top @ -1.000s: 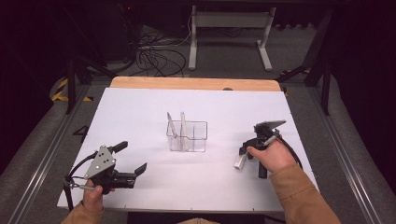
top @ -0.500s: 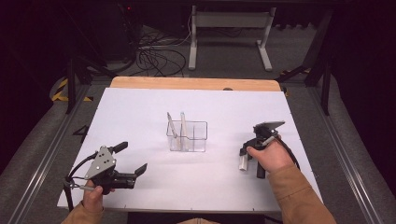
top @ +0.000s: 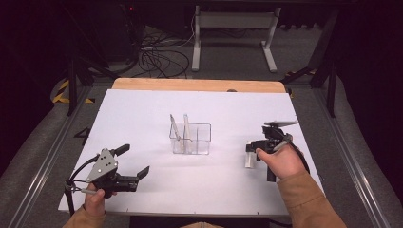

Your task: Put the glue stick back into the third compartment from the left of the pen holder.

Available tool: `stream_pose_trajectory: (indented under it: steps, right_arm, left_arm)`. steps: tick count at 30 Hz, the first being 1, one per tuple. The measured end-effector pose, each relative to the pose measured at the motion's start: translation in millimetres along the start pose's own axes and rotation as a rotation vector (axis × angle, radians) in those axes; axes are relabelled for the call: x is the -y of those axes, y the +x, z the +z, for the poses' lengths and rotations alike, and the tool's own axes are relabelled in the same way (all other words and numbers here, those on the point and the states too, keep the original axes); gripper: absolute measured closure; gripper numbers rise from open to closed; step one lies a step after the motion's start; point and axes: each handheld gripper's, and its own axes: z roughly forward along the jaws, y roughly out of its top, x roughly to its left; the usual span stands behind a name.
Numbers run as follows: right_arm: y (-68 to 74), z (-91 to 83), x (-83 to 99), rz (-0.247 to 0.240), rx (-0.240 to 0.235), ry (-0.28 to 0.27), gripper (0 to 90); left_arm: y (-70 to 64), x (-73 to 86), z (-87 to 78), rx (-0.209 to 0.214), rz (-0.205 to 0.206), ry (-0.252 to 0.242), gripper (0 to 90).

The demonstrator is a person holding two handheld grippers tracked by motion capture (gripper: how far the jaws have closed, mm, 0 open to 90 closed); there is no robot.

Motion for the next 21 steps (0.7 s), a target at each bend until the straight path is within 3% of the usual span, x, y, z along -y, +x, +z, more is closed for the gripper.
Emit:
stream_pose_trajectory:
  steps: [5,14,21]
  right_arm:
    - [5.5,-11.4,1.2,-0.051,-0.021,-0.062,67.6]
    - [11.1,-23.1,1.1,-0.078,-0.034,-0.120,67.6]
    - [15.6,-31.5,1.9,-0.176,-0.065,-0.218,67.6]
  left_arm:
    - [0.1,0.0,-0.1,-0.001,-0.001,-0.002,4.4]
    - [0.1,0.0,-0.2,-0.003,-0.002,-0.003,4.4]
    - [0.3,0.1,-0.4,-0.007,-0.002,-0.005,4.4]
